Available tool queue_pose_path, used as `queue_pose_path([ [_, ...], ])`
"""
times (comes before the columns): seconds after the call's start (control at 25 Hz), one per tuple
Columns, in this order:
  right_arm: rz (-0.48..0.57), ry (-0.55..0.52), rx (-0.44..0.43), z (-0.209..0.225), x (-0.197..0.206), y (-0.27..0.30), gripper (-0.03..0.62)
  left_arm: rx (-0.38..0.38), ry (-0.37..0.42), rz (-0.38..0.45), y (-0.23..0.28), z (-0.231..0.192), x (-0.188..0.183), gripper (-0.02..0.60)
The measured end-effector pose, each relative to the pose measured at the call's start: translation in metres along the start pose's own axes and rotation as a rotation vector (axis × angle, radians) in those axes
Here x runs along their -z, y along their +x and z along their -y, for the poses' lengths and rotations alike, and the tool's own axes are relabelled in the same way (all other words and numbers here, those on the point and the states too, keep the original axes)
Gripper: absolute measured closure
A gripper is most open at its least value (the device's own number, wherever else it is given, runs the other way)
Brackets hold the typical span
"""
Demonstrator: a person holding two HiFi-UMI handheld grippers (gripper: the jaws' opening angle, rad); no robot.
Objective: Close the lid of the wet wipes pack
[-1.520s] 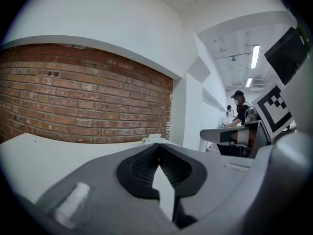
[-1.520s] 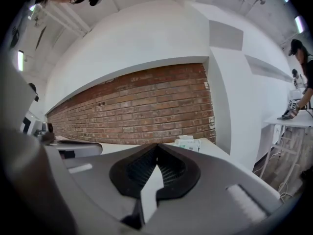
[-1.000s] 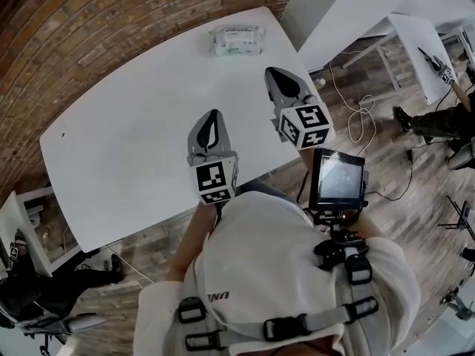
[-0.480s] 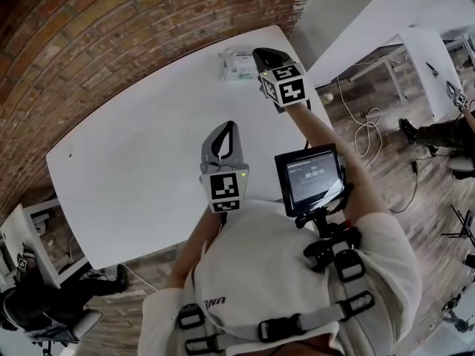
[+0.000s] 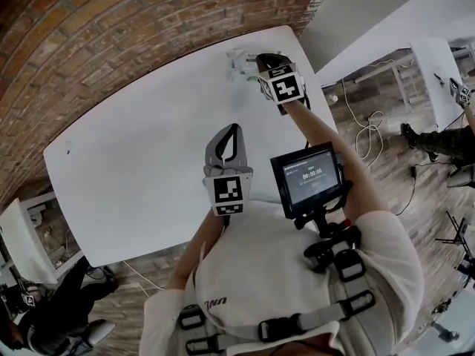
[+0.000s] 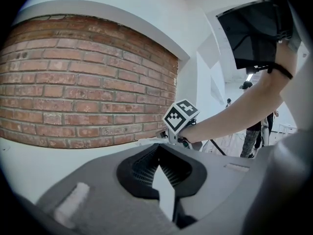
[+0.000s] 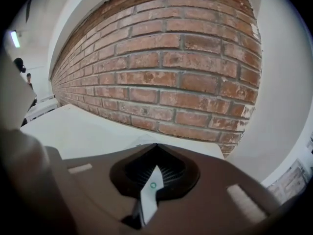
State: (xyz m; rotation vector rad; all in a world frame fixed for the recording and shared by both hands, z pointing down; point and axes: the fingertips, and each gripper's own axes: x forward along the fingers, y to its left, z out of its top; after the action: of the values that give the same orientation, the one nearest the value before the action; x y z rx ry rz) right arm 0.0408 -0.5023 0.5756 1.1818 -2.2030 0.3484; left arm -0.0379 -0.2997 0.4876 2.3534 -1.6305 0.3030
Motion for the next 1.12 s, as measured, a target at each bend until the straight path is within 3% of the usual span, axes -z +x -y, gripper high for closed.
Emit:
queue_pose_path([
  [0.36,-0.004,-0.076,-0.002,-0.010,0.016,0.003,0.588,0.001,-0.004,0.001,0.001,0.004,0.000,0.583],
  [0.84,-0.010,-0.066,-0.003,-0.015,0.017,0.000,0.588,0.000,-0.007,-0.002,0.003,0.006,0.001,0.583],
  [1.12,0.058,-0.038,0.024,-0.002,0.011,-0.002,0.588,-0.009,-0.004,0.007,0.003,0.003,-0.003,0.583],
])
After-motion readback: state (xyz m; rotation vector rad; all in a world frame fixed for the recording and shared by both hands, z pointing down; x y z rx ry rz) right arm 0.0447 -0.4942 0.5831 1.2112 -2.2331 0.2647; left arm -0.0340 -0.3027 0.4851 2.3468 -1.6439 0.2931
